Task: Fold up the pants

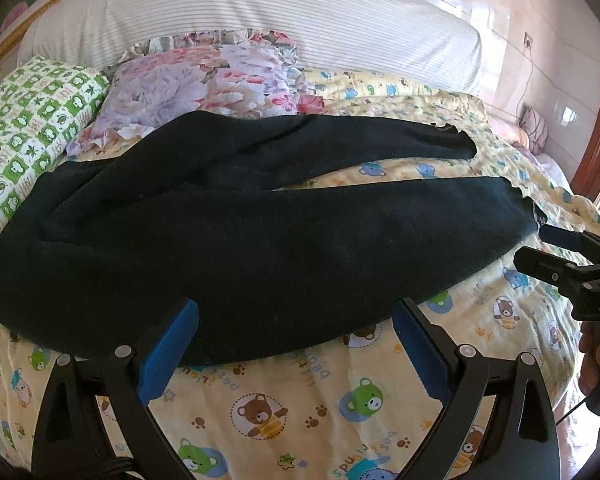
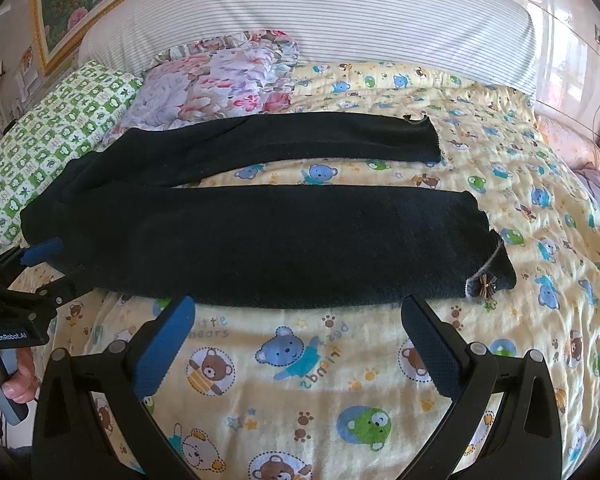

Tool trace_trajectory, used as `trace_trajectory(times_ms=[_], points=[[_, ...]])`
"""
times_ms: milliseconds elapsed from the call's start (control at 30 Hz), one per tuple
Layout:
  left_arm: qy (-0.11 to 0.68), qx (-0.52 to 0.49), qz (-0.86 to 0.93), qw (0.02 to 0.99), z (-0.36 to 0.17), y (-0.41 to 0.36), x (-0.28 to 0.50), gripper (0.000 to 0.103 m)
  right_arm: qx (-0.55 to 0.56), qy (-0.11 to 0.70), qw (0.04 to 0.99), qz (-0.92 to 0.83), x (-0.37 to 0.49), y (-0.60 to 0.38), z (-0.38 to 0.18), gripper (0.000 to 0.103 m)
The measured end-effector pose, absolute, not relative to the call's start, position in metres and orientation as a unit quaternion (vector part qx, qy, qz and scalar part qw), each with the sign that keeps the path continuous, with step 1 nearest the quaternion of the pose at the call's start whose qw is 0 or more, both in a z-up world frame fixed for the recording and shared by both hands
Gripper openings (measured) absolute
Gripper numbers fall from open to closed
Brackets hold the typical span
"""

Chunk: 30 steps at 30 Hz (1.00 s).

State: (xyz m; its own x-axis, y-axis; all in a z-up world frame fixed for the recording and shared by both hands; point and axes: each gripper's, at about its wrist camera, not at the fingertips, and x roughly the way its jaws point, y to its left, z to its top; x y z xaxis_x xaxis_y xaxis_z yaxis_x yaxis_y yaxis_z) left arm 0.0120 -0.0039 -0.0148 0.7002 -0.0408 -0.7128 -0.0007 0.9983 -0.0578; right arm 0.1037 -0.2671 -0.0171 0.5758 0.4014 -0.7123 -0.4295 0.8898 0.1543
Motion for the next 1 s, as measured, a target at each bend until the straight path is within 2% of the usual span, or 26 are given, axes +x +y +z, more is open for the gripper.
trace_trajectory(times_ms=[1000], points=[[0.395,-0.044,-0.024,0.917,-0.015,0.0024,0.0217,0.098,-0.009,0.399,0.886,0.237,0.1095,-0.2605,-0.0151,0.103]])
